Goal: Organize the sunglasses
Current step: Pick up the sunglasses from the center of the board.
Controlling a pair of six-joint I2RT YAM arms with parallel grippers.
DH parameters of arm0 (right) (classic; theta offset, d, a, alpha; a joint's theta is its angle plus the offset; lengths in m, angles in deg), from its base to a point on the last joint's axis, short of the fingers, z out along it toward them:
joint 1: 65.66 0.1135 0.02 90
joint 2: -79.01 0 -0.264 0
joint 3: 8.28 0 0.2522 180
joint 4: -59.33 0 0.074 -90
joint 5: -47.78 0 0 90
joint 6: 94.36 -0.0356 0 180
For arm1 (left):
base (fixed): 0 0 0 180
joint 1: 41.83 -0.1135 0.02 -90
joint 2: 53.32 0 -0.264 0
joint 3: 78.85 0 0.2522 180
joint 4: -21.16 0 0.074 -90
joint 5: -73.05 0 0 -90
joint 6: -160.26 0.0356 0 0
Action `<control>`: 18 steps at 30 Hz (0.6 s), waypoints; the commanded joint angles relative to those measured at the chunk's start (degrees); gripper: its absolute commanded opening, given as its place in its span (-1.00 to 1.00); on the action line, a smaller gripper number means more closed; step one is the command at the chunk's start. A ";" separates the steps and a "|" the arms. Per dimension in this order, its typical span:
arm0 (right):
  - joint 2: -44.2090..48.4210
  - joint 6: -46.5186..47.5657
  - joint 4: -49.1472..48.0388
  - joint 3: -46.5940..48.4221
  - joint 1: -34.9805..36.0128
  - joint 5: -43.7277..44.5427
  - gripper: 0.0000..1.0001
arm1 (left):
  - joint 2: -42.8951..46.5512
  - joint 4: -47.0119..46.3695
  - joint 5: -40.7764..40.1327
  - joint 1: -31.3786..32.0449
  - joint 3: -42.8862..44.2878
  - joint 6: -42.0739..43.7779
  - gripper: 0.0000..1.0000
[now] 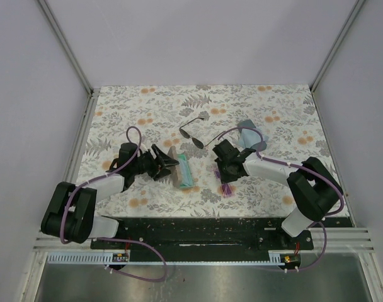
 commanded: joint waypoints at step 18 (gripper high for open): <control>2.54 -5.13 -0.75 6.73 0.29 -5.19 -0.99 | -13.37 -13.51 8.75 2.87 3.61 5.86 -0.02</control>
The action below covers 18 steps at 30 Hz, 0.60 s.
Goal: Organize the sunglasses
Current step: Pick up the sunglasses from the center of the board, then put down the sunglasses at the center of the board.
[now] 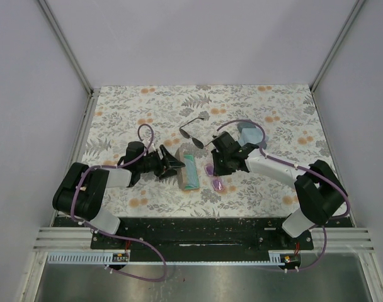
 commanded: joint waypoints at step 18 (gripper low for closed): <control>-0.01 2.87 -0.44 2.36 -4.29 -9.99 0.24 | -1.20 -0.29 3.66 0.38 3.16 4.65 -0.02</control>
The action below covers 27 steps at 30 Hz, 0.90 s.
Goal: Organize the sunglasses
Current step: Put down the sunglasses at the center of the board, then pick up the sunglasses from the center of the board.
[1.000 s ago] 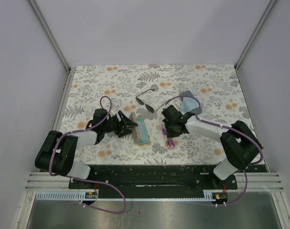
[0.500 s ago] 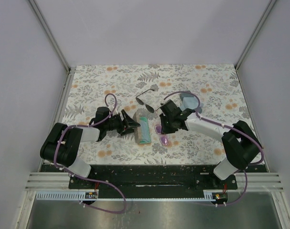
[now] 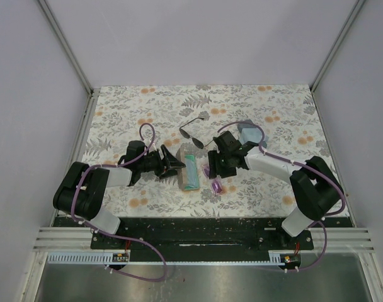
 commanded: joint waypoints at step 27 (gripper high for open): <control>-7.80 6.30 -12.83 -2.78 -9.95 -23.92 -0.28 | -0.72 -1.50 2.57 0.53 2.20 2.14 -0.02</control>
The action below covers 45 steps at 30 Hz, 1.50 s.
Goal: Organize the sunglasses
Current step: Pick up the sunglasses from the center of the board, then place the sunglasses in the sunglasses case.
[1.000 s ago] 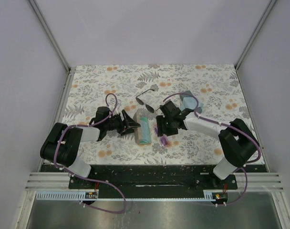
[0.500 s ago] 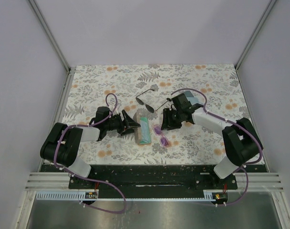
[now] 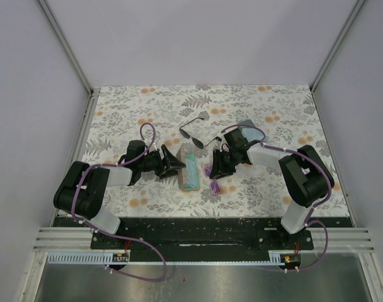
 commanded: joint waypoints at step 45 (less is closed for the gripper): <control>-3.02 -31.99 -42.10 -5.83 1.92 -9.49 -1.00 | -3.91 -6.81 3.19 0.97 1.02 -0.71 -0.03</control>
